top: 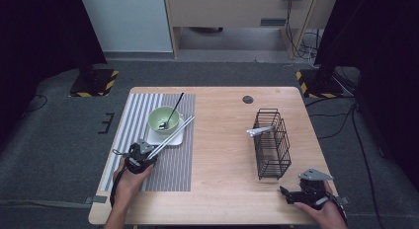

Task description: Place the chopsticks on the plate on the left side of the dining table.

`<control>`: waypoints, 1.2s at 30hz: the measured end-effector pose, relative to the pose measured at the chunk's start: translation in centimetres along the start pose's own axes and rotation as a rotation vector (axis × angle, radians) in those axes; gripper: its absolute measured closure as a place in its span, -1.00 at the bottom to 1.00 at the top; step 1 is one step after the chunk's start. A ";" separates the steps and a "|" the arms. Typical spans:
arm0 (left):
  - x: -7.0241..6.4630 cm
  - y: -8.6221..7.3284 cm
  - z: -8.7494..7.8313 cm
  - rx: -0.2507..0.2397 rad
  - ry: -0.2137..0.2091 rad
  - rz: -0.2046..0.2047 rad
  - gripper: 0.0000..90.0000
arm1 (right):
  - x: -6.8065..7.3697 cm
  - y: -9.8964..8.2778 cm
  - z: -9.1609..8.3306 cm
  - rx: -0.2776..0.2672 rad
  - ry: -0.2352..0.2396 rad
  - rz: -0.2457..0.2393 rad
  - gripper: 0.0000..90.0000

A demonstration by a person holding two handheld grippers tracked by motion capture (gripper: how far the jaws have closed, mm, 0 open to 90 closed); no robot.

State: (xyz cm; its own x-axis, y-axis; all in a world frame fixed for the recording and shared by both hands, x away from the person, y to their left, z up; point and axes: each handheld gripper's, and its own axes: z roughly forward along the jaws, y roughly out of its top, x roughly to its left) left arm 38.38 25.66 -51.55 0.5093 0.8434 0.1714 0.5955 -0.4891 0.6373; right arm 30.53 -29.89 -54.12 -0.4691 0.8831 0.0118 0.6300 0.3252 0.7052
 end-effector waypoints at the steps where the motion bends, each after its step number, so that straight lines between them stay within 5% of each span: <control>1: 0.0 0.0 -0.1 -0.002 0.001 0.000 0.53 | 0.0 0.0 0.0 0.000 0.000 0.002 -0.99; 17: 0.2 0.0 -0.2 0.010 0.011 0.020 0.62 | 0.0 0.0 0.0 0.000 0.000 0.002 -0.99; 36: 1.6 -0.6 -0.5 -0.014 0.069 -0.007 0.25 | 0.0 0.0 0.0 0.000 0.000 0.000 -0.99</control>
State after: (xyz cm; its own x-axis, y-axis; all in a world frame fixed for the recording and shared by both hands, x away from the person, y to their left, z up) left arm 38.51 27.37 -51.28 0.4608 0.8605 0.2173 0.5900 -0.4799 0.6493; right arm 30.52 -29.89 -54.12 -0.4689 0.8832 0.0121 0.6303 0.3250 0.7051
